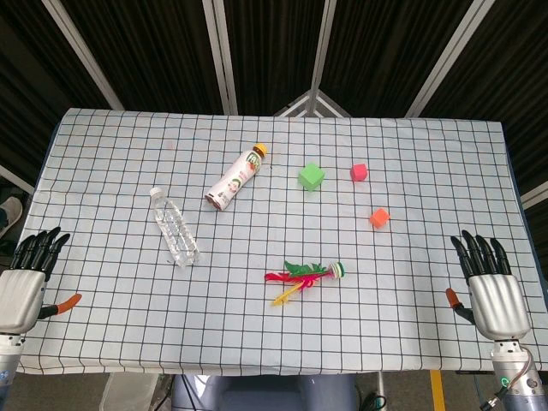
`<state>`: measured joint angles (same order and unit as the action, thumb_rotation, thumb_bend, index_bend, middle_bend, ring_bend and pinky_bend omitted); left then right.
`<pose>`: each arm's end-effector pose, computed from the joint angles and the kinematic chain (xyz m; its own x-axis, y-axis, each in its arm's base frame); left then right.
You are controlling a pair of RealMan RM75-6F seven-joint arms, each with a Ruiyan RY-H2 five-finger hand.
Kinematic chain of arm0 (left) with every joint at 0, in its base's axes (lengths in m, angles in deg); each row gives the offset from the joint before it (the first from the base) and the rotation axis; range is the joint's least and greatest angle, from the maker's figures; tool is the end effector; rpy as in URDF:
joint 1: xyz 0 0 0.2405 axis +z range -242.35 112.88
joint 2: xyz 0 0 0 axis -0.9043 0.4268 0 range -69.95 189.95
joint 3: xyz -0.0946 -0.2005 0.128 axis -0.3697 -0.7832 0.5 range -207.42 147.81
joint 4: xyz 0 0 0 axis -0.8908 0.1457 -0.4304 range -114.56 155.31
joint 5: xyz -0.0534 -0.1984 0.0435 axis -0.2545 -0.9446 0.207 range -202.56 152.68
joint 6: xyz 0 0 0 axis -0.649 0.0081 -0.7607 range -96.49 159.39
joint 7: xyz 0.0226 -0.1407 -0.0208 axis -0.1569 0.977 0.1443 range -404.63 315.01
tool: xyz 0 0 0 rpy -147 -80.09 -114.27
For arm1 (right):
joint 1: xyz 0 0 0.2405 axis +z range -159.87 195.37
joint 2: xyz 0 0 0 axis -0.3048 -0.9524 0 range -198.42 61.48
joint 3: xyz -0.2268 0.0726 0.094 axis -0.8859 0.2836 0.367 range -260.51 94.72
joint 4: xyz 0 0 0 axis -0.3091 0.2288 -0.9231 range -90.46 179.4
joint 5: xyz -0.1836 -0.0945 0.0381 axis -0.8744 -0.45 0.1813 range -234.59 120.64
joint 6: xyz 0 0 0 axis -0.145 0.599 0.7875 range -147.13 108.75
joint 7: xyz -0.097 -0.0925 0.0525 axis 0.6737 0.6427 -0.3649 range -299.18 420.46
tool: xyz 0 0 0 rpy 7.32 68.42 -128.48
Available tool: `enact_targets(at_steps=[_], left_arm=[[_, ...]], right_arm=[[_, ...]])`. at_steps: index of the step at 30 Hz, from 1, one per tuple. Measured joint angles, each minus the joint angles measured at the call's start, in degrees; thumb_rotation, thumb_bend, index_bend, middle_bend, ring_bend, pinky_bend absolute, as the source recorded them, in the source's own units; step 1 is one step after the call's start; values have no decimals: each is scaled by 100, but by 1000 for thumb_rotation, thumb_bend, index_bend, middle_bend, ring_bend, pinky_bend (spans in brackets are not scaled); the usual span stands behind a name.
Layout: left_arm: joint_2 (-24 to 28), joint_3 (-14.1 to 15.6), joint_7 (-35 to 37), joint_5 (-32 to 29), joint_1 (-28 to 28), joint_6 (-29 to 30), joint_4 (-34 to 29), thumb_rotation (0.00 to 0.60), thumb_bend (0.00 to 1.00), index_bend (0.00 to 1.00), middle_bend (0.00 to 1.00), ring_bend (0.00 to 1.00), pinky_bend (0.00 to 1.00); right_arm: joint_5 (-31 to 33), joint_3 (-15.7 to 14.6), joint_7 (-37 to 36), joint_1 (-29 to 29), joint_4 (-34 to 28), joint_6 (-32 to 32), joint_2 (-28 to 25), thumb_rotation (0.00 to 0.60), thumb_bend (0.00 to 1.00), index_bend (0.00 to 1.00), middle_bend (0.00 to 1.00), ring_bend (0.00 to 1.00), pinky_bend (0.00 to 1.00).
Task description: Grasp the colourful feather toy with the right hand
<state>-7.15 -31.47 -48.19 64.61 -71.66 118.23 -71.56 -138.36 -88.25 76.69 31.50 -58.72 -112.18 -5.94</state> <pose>-0.2928 0.1867 0.1405 0.4112 -0.0224 0.9113 0.9055 -0.1047 -0.4112 -0.2658 -0.1914 0.1568 0.5129 0.0381 0.8576 -0.8561 -0.0523 0.5142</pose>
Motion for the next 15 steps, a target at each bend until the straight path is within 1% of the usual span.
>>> enact_targets(at_steps=[9,12,14,15], left_arm=[[-9,6,-25,26,-4,-2,-4,600,0,0,0,0,0],[-8,10,-26,20,-6,-20,-5,600,0,0,0,0,0],[-10,1,-29,10,-12,-29,-5,600,0,0,0,0,0],[-10,-2,-28,5,-15,-34,-7,600,0,0,0,0,0]], right_arm=[[-136,117,-117,-10,-73,200,-21,600,356,8,0,0,0],[-170,198,-203,109,-230,449,-35,600,356,89,0,0,0],[-192,267,-212,216,-326,608,-31,600,356,196,8,0,0],[-199,307,-201,279,-373,692,-21,600,356,250,26,0,0]])
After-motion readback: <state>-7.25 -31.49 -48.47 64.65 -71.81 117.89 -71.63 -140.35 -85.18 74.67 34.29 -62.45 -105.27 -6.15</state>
